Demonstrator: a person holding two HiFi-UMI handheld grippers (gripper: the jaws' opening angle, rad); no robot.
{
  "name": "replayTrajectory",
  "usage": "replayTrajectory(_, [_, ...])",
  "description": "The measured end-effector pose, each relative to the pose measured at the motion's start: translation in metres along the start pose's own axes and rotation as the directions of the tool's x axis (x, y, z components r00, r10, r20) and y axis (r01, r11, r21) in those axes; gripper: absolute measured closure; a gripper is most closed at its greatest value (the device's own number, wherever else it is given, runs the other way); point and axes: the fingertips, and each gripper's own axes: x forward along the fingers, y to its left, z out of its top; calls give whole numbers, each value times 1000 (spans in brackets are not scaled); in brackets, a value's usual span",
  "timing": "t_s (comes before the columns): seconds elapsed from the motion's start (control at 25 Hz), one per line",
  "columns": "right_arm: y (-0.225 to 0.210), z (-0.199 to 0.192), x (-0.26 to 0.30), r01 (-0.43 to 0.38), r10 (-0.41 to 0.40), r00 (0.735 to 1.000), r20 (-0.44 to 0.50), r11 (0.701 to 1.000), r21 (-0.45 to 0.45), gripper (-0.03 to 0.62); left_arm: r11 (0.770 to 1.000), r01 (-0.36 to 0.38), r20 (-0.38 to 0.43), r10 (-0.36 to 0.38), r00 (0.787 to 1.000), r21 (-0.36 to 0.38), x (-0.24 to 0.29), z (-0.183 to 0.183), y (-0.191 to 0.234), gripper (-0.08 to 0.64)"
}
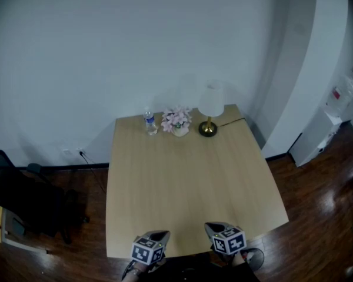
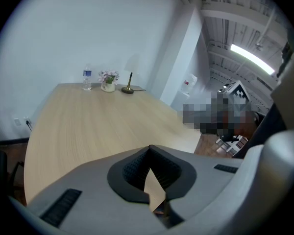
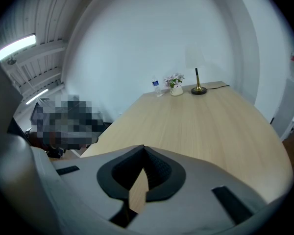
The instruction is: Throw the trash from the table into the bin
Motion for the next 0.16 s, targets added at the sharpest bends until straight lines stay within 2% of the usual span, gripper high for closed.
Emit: replayTrajectory(0.16, [-2,-1,-4,-1,1,1000,-1,1000,-4,592,1000,-1,-21,0,1000,-13,2,-3,-5,556])
